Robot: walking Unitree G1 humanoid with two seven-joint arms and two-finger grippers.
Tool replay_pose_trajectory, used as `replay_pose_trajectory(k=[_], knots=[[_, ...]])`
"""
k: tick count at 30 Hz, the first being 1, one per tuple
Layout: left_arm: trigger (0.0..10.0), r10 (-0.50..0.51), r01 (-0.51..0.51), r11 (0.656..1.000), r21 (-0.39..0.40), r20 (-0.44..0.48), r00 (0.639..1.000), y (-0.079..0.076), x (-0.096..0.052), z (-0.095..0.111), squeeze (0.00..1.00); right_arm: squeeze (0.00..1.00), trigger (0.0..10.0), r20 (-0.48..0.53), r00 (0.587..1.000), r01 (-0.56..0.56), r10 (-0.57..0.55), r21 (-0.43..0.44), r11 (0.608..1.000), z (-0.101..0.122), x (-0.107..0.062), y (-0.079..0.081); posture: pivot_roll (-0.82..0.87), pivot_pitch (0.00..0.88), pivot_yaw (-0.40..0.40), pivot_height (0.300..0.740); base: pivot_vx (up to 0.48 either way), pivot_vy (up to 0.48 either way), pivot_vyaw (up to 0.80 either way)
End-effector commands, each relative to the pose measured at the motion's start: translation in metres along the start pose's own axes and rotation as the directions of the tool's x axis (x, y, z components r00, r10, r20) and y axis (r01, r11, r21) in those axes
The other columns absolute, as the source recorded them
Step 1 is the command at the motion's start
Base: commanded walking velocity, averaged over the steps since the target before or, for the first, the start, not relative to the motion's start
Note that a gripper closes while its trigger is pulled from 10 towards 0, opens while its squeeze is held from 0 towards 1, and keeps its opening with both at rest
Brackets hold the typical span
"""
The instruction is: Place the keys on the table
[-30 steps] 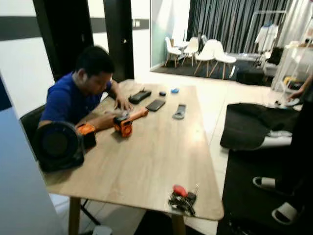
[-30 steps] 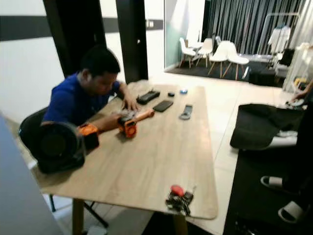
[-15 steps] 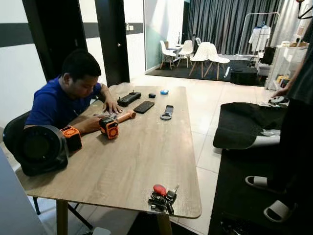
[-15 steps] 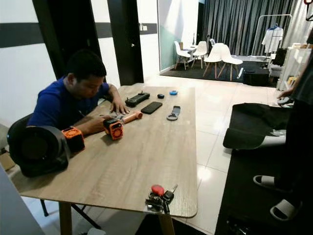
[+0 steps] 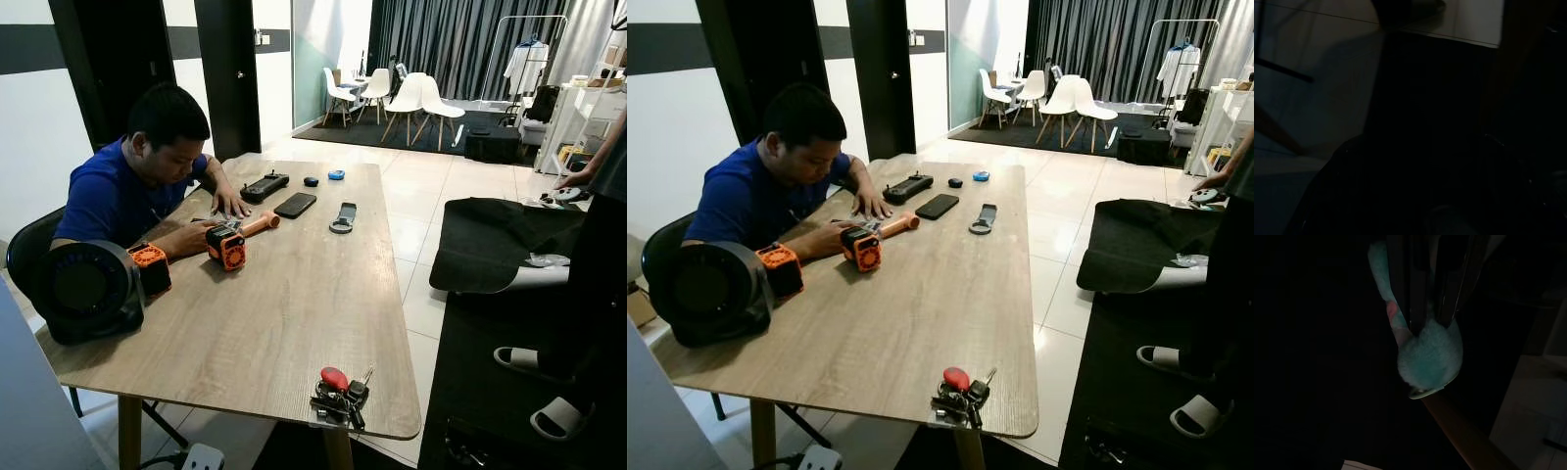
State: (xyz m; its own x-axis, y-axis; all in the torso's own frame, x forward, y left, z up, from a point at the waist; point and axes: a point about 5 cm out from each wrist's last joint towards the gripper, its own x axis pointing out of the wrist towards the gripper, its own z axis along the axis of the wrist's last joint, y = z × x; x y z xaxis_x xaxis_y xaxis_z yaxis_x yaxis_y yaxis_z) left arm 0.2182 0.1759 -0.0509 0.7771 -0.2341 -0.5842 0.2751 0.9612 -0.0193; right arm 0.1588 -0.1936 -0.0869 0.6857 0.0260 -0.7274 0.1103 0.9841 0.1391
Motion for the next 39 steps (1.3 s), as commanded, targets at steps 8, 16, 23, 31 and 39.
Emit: replay_pose_trajectory(k=[8, 16, 23, 31, 39], knots=[[10.0, 0.007, -0.007, 0.999, 0.035, 0.001, 1.0, 0.001, 0.0, 0.003, 0.0, 0.0, 10.0, 0.008, 1.0, 0.006, -0.006, 0.012, 1.0, -0.001, -0.001, 0.001, 0.06, 0.008, 0.028, 0.74, 0.0, -0.221, 0.0], [10.0, -0.022, 0.022, 1.0, 0.019, -0.001, 1.0, -0.003, 0.0, 0.003, 0.0, 0.0, 10.0, 0.01, 1.0, 0.006, -0.007, 0.014, 1.0, 0.0, 0.0, 0.001, 0.06, 0.009, 0.028, 0.74, 0.0, -0.18, 0.0], [10.0, -0.06, 0.06, 0.998, 0.022, 0.005, 0.998, -0.005, 0.001, 0.007, 0.0, 0.0, 10.0, 0.013, 1.0, 0.009, -0.009, 0.019, 1.0, 0.0, 0.0, 0.001, 0.06, 0.01, 0.03, 0.74, 0.0, 0.0, 0.0], [10.0, -0.084, 0.083, 0.995, 0.06, 0.006, 0.996, -0.003, 0.002, 0.015, 0.0, 0.0, 10.0, 0.043, 0.999, 0.032, -0.033, 0.033, 0.999, 0.003, -0.001, -0.004, 0.06, 0.008, 0.03, 0.74, 0.0, 0.0, 0.0], [10.0, -0.008, 0.006, 0.992, 0.127, 0.012, 1.0, 0.008, 0.002, 0.024, 0.0, 0.0, 10.0, 0.167, 0.973, 0.16, -0.16, 0.01, 0.987, 0.022, -0.007, -0.031, 0.05, 0.008, 0.031, 0.74, 0.0, 0.0, 0.0]])
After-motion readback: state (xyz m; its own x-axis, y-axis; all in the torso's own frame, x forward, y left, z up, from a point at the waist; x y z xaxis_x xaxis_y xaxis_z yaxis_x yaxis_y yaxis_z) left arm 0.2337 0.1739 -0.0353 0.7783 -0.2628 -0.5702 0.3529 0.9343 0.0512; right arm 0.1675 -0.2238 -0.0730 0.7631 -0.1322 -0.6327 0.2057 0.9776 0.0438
